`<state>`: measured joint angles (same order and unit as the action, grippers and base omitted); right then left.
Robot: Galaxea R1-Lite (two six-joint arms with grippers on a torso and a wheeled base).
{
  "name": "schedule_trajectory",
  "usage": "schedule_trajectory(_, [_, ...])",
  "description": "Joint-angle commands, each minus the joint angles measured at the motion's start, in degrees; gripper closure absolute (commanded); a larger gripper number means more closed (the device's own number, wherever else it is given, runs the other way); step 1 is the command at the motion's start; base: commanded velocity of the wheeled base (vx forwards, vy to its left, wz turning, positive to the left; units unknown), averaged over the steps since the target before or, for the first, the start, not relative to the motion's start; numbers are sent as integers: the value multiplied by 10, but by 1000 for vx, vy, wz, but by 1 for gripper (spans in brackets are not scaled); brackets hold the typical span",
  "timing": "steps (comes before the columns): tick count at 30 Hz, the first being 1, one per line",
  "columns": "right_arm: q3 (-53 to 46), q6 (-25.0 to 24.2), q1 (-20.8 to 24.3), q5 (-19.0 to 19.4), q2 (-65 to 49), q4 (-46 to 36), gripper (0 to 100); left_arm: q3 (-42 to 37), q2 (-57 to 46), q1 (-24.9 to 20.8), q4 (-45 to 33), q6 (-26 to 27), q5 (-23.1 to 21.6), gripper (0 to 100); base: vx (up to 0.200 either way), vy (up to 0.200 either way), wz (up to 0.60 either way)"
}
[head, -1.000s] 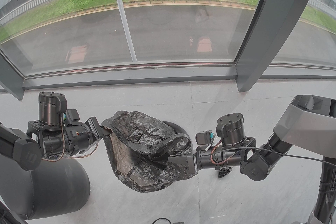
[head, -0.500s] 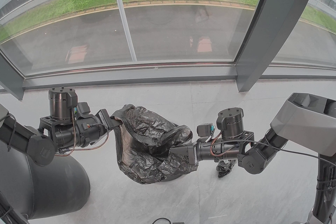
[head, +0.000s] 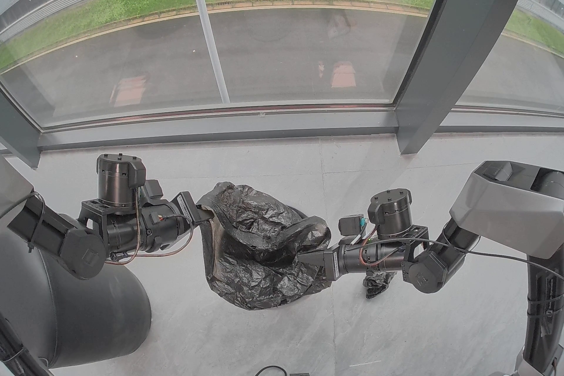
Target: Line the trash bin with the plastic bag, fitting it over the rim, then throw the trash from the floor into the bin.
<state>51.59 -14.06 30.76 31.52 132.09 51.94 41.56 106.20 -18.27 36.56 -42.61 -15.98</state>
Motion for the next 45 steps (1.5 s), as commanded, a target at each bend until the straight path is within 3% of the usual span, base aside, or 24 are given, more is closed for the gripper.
schedule_trajectory(1, [-40,18,-3,0,-31,2,100,-22,-7,-8,-2,-1,0,100,0,0,0])
schedule_trajectory(4, [-81,41,-3,-7,-46,7,100,-44,-10,-13,-1,-3,0,100,0,0,0])
schedule_trajectory(7, [-113,55,-3,-78,-39,30,100,-60,-6,-15,2,-5,0,100,0,0,0])
schedule_trajectory(9, [-127,57,-4,-92,-31,49,100,-61,-3,-14,3,-5,0,100,0,0,0])
schedule_trajectory(20, [-153,62,-27,-99,-26,71,100,-57,12,-8,4,-5,0,100,0,0,0])
schedule_trajectory(27, [-158,50,-29,-137,-24,76,100,-60,14,-10,4,-6,0,100,0,0,0])
schedule_trajectory(31, [-170,50,-33,-138,-21,80,100,-59,13,-11,4,-6,0,100,0,0,0])
schedule_trajectory(36, [-184,49,-36,-146,-5,129,100,-57,15,-11,4,-5,0,100,0,0,0])
schedule_trajectory(37, [-186,49,-36,-152,-2,134,0,-57,16,-11,4,-5,0,100,0,0,0])
schedule_trajectory(45, [-210,49,-34,-156,-12,144,0,-57,15,-13,4,-5,0,100,0,0,0])
